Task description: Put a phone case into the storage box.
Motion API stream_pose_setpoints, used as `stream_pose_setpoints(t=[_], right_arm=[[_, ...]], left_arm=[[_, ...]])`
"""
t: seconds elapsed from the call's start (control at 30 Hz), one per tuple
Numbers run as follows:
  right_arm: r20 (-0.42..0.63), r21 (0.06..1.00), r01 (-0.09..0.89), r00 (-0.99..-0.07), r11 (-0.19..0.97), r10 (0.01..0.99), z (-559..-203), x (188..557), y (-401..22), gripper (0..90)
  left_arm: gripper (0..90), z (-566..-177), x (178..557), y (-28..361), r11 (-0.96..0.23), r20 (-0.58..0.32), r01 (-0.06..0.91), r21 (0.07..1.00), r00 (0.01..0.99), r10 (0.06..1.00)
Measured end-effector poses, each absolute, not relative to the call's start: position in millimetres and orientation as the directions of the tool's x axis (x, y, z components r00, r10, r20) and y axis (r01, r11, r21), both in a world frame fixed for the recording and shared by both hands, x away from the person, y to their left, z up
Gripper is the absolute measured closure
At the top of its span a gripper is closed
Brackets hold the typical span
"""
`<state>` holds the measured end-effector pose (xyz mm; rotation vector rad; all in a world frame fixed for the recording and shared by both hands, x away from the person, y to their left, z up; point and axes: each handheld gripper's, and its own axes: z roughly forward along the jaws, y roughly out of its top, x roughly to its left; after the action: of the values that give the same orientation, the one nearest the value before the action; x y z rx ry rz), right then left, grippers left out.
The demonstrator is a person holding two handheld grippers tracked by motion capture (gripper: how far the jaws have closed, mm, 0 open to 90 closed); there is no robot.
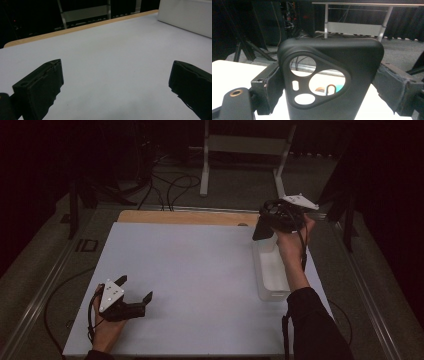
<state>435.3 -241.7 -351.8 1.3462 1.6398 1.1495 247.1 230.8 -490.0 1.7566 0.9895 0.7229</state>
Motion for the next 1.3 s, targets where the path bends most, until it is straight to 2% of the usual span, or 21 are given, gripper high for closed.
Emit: stream_pose_setpoints(t=[0.63, 1.3], right_arm=[[-0.007, 0.924, 0.378, -0.136, 0.059, 0.991, -361, 442, -257, 14.4], [-0.007, 0.886, 0.462, -0.093, 0.049, 0.996, -396, 458, -255, 14.1]], left_arm=[[0.0, -490, 248, 230, -0.212, 0.038, 0.300, 0.930, 0.496, 0.867], [0.0, -490, 247, 230, -0.213, 0.038, 0.299, 0.930, 0.498, 0.866]])
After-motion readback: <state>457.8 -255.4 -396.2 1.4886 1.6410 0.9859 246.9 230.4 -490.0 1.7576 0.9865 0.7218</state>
